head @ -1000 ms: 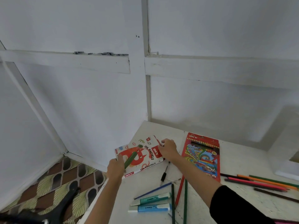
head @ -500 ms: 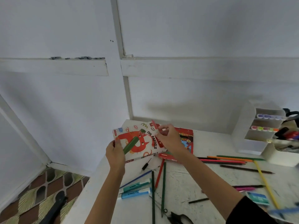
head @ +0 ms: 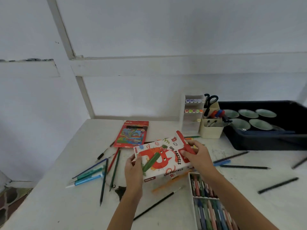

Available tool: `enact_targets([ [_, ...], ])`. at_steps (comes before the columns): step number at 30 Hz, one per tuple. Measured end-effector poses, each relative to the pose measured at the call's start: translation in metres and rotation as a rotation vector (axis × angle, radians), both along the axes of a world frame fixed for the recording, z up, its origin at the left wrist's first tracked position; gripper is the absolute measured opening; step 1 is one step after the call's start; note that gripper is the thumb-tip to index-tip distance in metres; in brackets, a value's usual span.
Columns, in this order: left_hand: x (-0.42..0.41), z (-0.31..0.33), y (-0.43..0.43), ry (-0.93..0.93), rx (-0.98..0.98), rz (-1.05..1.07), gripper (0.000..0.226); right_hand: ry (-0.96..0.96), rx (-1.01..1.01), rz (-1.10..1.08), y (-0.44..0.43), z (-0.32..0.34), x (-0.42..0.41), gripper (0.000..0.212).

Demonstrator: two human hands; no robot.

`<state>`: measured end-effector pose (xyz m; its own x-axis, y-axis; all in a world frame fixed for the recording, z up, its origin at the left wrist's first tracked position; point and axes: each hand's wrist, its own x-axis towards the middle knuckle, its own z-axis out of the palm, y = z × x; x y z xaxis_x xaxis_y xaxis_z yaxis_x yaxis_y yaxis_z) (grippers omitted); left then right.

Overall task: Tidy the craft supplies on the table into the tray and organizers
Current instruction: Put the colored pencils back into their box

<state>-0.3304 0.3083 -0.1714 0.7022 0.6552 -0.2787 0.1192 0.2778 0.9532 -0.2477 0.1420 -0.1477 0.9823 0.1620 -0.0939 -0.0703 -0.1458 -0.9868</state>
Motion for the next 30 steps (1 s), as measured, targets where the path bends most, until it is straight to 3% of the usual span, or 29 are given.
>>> enact_targets([
  [7, -0.019, -0.015, -0.074, 0.062, 0.034, -0.097, 0.023, 0.141, 0.056, 0.05, -0.079, -0.013, -0.027, 0.017],
  [10, -0.026, -0.016, -0.092, 0.075, 0.064, -0.108, 0.022, 0.24, 0.12, 0.072, -0.1, -0.015, -0.036, 0.023],
  [13, -0.032, -0.018, -0.107, 0.071, 0.104, -0.119, 0.021, 0.207, 0.068, 0.098, -0.118, -0.022, -0.044, 0.015],
  [16, -0.036, -0.028, -0.112, 0.095, 0.164, -0.158, 0.02, 0.184, 0.075, 0.103, -0.128, -0.025, -0.051, 0.027],
  [19, -0.033, -0.035, -0.11, 0.237, 0.646, -0.154, 0.049, 0.188, 0.14, 0.092, -0.132, -0.028, -0.056, 0.041],
  [20, -0.031, -0.03, -0.112, 0.203, 0.756, -0.176, 0.058, 0.188, 0.16, 0.082, -0.132, -0.029, -0.057, 0.044],
  [23, -0.025, -0.01, -0.123, 0.002, 0.904, -0.613, 0.084, 0.189, 0.216, 0.053, -0.128, -0.033, -0.061, 0.052],
  [25, -0.018, -0.006, -0.129, 0.02, 1.126, -0.906, 0.11, 0.196, 0.228, 0.048, -0.124, -0.036, -0.063, 0.054],
  [30, 0.008, -0.008, -0.123, 0.109, 1.412, -1.166, 0.134, 0.192, 0.232, 0.093, -0.113, -0.038, -0.069, 0.051],
])
